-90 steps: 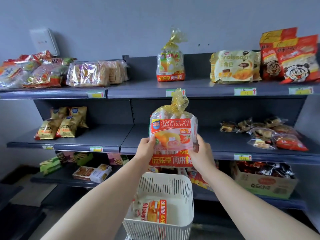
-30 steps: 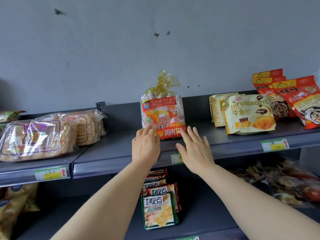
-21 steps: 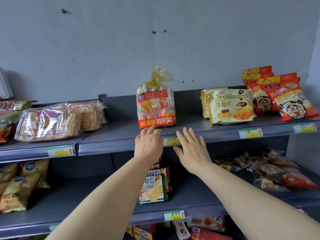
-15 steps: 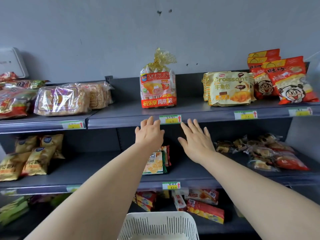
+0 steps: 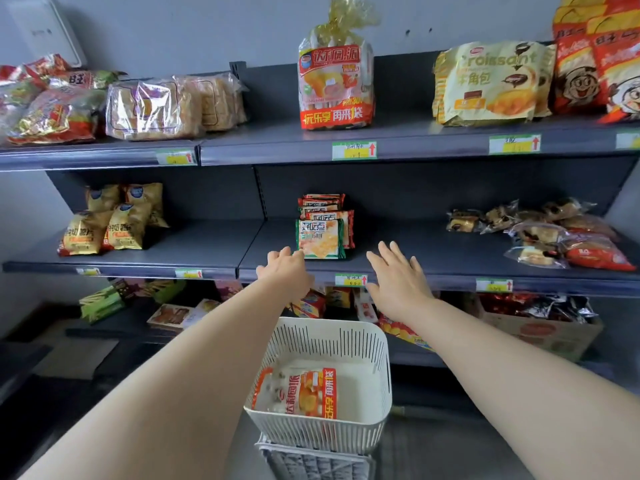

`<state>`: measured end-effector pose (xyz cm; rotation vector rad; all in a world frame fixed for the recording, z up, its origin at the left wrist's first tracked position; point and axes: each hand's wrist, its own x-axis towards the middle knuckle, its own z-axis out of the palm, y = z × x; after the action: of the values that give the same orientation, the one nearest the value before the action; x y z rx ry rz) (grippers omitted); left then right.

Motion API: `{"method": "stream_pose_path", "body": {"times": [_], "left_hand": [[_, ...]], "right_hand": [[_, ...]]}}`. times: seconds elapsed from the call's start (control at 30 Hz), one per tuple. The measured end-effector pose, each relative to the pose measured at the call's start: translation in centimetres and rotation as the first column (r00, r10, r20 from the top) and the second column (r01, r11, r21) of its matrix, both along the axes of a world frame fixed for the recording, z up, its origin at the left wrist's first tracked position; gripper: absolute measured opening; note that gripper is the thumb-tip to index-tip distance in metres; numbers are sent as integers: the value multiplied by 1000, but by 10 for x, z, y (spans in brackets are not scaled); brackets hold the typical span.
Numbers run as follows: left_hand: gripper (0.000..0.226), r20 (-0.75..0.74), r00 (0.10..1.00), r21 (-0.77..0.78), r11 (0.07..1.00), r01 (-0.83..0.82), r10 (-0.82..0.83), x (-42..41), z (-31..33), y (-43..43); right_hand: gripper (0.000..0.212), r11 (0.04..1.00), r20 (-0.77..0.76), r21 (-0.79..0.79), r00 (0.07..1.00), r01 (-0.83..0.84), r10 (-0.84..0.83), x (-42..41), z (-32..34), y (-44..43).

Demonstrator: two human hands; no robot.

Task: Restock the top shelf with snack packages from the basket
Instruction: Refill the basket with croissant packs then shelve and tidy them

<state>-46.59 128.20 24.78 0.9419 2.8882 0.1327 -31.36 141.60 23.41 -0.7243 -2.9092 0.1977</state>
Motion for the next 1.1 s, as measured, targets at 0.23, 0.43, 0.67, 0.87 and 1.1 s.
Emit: {"method": "stream_pose_path", "body": {"times": [0.23,0.43,0.67,0.87,1.1], "left_hand": [[49,235,963,-66,990,-121,133,-8,-88,-35],[43,467,842,-60,960,-273,269,-29,-154,-62],[35,562,770,-149,953,-266,303,-74,-219,-58],[53,632,734,-262,960,-98,248,-102,-261,-34],[52,628,756,-403,908,115,183,-117,-316,-33]], "right_hand": [[59,991,180,-132,984,6,18,3,-74,-13],[49,970,355,-241,933,24,65,-14,-129,-23],[46,946,456,-311,888,90,65,-50,-164,-14],[51,917,505,-375,859,136,79,-92,-202,-13],[50,871,564,-446,820,207,94,-106,-232,-17]]}}
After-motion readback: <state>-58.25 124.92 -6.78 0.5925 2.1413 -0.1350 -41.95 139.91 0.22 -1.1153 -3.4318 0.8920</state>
